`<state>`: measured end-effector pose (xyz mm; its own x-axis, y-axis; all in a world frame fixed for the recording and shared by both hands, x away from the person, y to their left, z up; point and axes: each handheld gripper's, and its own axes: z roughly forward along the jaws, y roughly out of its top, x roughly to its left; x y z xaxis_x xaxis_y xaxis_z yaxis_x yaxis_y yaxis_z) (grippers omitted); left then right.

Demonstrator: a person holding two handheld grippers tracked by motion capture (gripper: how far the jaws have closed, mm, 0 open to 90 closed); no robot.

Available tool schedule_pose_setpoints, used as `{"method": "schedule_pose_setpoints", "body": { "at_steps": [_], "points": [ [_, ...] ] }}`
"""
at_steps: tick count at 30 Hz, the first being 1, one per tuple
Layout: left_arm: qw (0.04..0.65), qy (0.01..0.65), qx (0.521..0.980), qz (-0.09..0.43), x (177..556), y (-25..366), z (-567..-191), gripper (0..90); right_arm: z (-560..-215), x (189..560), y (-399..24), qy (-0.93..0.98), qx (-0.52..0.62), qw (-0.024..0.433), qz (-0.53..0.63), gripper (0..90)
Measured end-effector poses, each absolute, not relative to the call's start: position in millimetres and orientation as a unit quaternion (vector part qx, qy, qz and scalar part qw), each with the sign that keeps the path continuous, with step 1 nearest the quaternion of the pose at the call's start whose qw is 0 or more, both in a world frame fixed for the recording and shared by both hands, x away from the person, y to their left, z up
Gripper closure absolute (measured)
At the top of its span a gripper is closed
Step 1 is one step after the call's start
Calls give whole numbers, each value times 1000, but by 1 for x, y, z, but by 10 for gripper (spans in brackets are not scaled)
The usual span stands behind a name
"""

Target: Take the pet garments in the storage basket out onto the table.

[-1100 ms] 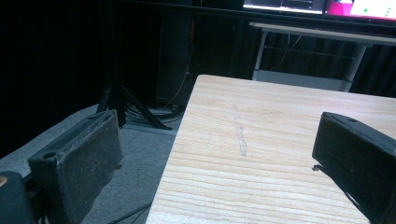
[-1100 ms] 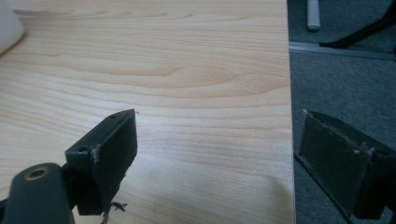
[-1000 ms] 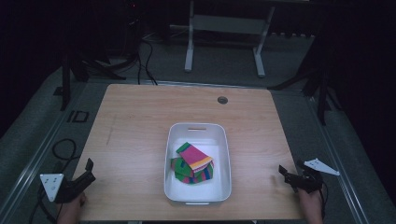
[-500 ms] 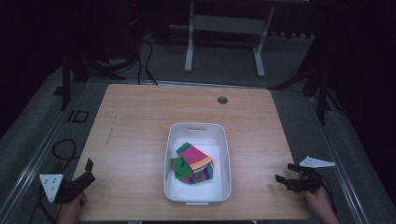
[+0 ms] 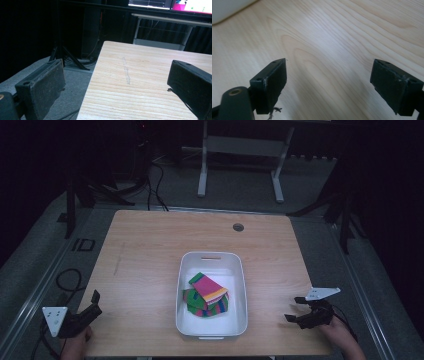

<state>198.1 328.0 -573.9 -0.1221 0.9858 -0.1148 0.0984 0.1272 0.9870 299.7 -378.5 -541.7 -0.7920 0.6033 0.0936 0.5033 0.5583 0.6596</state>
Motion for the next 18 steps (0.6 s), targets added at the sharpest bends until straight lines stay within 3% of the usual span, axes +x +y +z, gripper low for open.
{"method": "schedule_pose_setpoints", "body": {
  "at_steps": [18],
  "points": [
    [472, 582, 467, 470, 198, 328, -574, 18, -507, 302, -323, 920, 212, 27, 328, 140]
  ]
}}
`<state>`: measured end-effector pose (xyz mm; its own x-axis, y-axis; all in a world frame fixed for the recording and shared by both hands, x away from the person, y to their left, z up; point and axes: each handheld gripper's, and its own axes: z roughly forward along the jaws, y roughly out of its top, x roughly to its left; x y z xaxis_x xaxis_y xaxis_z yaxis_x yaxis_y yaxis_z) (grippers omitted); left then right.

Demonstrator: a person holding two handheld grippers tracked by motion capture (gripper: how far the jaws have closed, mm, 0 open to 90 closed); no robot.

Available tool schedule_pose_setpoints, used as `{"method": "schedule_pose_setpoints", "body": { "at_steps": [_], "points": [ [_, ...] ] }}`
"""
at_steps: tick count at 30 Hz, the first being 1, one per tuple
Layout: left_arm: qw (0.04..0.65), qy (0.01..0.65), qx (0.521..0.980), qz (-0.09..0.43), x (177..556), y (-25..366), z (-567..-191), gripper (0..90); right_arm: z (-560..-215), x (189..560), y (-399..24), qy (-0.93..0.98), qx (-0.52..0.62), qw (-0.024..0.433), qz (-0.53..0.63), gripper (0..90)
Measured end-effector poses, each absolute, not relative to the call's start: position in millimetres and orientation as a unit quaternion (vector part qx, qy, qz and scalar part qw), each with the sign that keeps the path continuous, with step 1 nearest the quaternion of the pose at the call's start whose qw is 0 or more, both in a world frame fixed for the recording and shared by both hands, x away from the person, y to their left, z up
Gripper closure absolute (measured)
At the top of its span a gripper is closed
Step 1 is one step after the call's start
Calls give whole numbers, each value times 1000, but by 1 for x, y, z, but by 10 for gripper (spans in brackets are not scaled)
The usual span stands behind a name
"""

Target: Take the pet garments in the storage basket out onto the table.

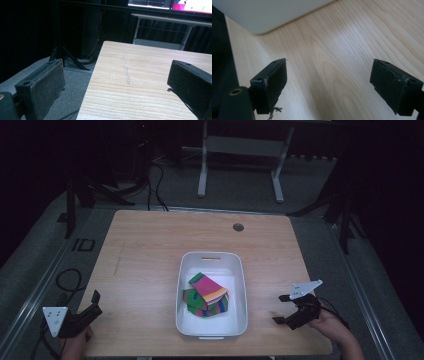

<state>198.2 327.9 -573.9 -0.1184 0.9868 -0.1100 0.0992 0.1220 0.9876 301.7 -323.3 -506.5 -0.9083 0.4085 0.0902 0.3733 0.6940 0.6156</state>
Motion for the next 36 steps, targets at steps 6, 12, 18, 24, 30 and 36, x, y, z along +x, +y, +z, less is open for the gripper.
{"method": "schedule_pose_setpoints", "body": {
  "at_steps": [6, 12, 18, 24, 30, 36],
  "points": [
    [472, 581, 467, 470, 198, 328, -574, 18, -493, 303, -303, 924, 190, 18, 331, 140],
    [473, 581, 468, 469, 198, 328, -574, 18, -475, 304, -284, 924, 176, 13, 338, 138],
    [473, 580, 468, 469, 198, 328, -574, 18, -460, 307, -267, 925, 162, 10, 345, 135],
    [473, 580, 469, 469, 198, 328, -574, 18, -446, 310, -245, 929, 141, 8, 342, 133],
    [473, 579, 470, 470, 198, 328, -574, 18, -440, 315, -222, 934, 128, 0, 335, 133],
    [474, 579, 470, 468, 198, 328, -574, 18, -443, 319, -194, 938, 120, 2, 325, 130]
  ]
}}
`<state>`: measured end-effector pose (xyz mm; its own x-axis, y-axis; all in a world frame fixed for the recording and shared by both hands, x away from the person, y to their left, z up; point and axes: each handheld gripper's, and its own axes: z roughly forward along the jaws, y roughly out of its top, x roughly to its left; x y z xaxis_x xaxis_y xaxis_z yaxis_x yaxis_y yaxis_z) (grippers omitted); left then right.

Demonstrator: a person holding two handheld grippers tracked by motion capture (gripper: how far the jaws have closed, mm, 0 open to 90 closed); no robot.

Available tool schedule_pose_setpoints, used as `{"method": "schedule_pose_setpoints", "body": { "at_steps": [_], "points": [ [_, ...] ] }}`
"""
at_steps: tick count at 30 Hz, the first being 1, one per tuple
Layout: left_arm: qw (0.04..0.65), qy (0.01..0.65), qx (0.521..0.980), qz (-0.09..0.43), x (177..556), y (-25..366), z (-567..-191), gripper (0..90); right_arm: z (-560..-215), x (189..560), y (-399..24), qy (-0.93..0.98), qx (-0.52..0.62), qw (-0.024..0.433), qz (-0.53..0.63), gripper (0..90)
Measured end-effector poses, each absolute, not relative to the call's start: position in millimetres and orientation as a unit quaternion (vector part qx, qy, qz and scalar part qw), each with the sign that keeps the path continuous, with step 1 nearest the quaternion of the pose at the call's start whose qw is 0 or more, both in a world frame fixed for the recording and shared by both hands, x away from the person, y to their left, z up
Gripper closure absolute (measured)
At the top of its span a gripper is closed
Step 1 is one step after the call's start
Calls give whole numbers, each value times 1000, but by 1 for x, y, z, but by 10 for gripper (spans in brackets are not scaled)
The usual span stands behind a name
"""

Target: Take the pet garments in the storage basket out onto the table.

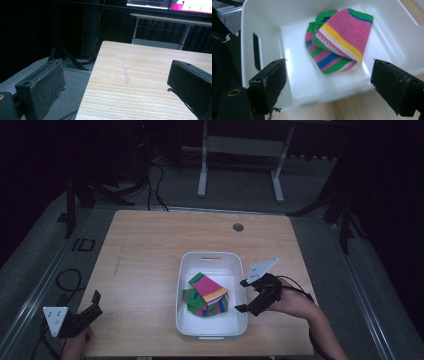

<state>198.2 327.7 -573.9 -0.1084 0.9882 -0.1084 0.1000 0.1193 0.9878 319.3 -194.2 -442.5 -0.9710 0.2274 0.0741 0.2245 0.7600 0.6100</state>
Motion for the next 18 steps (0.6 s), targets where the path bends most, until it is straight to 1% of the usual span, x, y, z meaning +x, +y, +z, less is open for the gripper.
{"method": "schedule_pose_setpoints", "body": {
  "at_steps": [10, 16, 18],
  "points": [
    [474, 577, 472, 469, 198, 327, -574, 18, -453, 327, -139, 950, 92, -10, 298, 134],
    [475, 576, 472, 469, 198, 327, -574, 18, -463, 337, -110, 956, 86, -11, 281, 135],
    [475, 576, 472, 468, 198, 328, -574, 18, -467, 339, -100, 958, 88, -3, 274, 137]
  ]
}}
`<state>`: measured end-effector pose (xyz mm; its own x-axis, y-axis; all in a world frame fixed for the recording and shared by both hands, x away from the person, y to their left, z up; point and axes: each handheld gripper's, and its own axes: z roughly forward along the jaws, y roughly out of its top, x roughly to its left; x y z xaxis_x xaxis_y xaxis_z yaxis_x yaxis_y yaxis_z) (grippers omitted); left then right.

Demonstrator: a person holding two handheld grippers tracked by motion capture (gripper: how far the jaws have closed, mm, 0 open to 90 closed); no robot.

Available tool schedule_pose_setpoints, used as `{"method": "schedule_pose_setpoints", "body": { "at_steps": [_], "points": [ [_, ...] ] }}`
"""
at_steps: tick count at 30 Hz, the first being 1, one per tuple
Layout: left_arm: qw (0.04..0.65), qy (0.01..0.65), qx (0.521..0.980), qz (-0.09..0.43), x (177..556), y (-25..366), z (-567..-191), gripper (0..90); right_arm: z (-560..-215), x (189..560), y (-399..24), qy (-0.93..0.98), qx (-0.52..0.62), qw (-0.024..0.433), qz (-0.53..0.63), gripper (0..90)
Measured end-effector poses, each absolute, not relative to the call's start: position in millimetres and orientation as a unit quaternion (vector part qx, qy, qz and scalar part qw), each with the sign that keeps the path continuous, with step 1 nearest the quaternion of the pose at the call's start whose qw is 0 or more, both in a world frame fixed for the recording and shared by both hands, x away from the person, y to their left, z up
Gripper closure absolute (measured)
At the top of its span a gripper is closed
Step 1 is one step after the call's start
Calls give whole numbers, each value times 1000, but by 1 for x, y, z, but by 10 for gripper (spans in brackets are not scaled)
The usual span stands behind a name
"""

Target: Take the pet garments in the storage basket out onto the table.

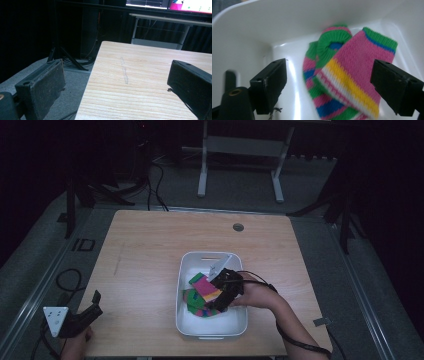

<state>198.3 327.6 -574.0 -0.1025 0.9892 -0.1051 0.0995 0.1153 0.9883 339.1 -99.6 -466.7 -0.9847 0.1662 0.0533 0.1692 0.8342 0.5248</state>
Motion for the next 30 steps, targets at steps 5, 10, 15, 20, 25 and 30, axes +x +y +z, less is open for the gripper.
{"method": "schedule_pose_setpoints", "body": {
  "at_steps": [5, 10, 15, 20, 25, 30],
  "points": [
    [477, 575, 473, 467, 198, 327, -574, 19, -476, 345, -82, -960, -94, 0, -263, 139],
    [477, 575, 474, 467, 198, 328, -574, 19, -488, 348, -70, -965, -95, 2, -245, 139],
    [477, 575, 474, 467, 198, 328, -574, 18, -501, 349, -57, -969, -96, 7, -227, 139],
    [478, 574, 474, 467, 198, 328, -574, 18, -513, 349, -50, -973, -99, -2, -208, 138],
    [478, 576, 473, 465, 198, 328, -574, 18, -520, 347, -46, -978, -96, -21, -184, 137],
    [478, 575, 473, 466, 198, 328, -574, 19, -529, 344, -41, -985, -86, -42, -145, 132]
  ]
}}
